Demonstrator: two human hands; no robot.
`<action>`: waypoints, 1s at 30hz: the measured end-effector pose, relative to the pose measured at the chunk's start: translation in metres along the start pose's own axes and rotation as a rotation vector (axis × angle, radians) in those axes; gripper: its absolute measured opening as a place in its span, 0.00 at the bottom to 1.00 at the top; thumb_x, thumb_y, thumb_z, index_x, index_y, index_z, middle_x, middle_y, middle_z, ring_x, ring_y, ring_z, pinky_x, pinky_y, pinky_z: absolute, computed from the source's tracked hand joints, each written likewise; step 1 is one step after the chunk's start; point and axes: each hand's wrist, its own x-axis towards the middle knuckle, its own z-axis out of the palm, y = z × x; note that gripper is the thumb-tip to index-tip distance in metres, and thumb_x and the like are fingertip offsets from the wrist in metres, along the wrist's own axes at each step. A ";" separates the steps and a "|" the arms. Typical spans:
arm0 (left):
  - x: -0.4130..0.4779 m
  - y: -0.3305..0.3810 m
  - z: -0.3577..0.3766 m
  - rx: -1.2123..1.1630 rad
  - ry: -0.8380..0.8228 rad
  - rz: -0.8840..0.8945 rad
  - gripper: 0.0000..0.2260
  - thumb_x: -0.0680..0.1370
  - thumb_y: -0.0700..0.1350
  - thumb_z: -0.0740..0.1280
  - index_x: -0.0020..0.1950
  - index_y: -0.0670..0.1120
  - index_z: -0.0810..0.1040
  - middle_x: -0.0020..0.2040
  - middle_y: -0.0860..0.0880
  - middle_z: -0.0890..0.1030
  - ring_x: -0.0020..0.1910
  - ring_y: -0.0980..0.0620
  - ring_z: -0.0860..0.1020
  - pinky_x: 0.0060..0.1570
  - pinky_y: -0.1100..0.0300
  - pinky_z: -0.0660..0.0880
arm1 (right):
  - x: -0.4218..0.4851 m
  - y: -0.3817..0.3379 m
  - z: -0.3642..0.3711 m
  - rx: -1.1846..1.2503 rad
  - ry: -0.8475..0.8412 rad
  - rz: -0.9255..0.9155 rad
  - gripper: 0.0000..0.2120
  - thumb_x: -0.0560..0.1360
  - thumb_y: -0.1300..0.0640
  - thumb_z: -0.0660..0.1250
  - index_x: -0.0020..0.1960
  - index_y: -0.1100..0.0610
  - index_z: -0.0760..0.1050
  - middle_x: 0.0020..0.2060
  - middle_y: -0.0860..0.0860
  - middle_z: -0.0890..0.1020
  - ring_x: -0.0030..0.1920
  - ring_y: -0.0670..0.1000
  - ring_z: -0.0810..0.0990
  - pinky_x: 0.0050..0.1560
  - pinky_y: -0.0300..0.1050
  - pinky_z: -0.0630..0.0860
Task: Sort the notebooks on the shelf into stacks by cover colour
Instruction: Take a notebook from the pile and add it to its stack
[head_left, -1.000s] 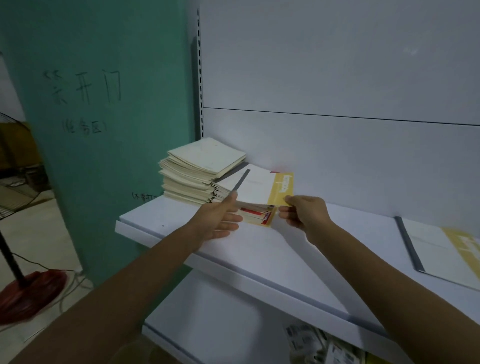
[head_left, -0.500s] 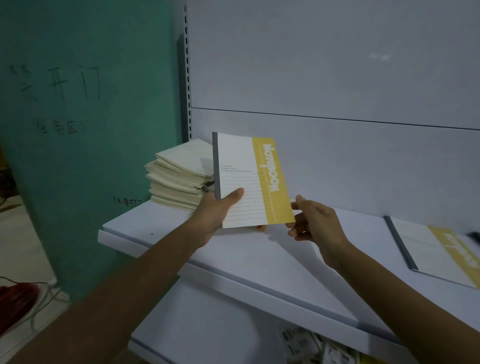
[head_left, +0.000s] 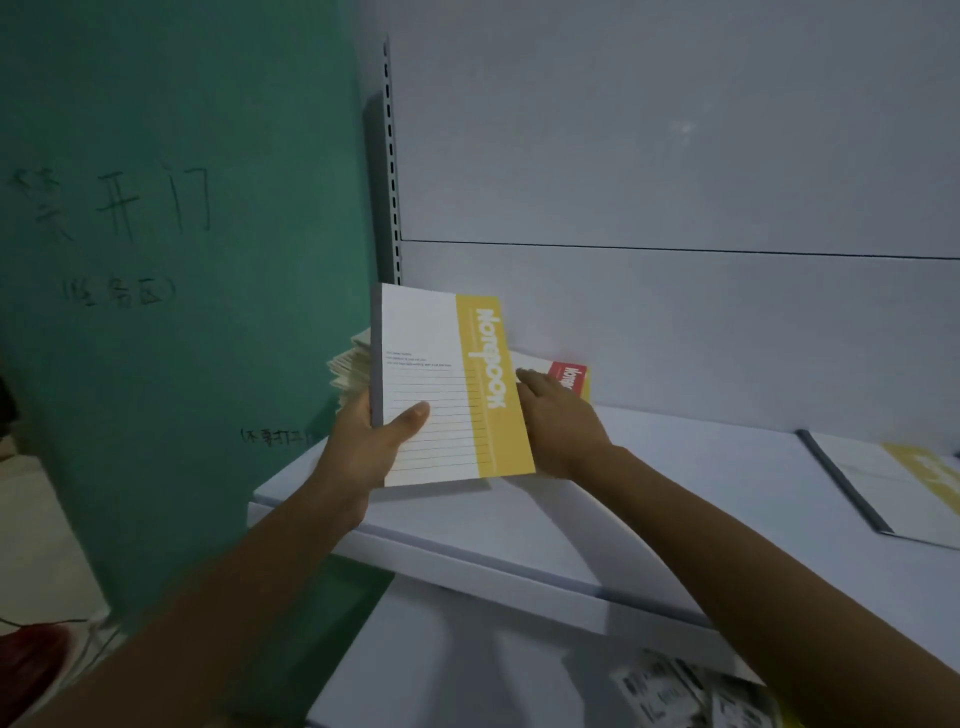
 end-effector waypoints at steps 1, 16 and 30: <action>0.000 0.002 -0.009 0.000 0.000 0.002 0.12 0.77 0.40 0.68 0.58 0.52 0.76 0.53 0.54 0.83 0.52 0.52 0.81 0.52 0.54 0.77 | 0.005 -0.006 0.002 0.014 -0.107 0.049 0.28 0.77 0.45 0.61 0.72 0.57 0.63 0.69 0.56 0.68 0.69 0.57 0.66 0.62 0.51 0.68; -0.001 -0.021 -0.052 -0.138 -0.173 -0.132 0.12 0.77 0.39 0.68 0.59 0.50 0.76 0.53 0.50 0.83 0.52 0.49 0.81 0.54 0.50 0.77 | -0.050 -0.041 -0.024 0.233 0.383 0.428 0.16 0.81 0.61 0.55 0.67 0.54 0.71 0.53 0.54 0.80 0.47 0.56 0.78 0.42 0.42 0.74; -0.029 -0.019 0.069 -0.309 -0.396 -0.303 0.10 0.77 0.38 0.68 0.56 0.49 0.76 0.51 0.46 0.82 0.49 0.46 0.80 0.45 0.53 0.78 | -0.158 -0.059 -0.095 -0.144 0.351 0.247 0.19 0.74 0.57 0.66 0.64 0.56 0.75 0.58 0.57 0.81 0.54 0.60 0.81 0.44 0.55 0.80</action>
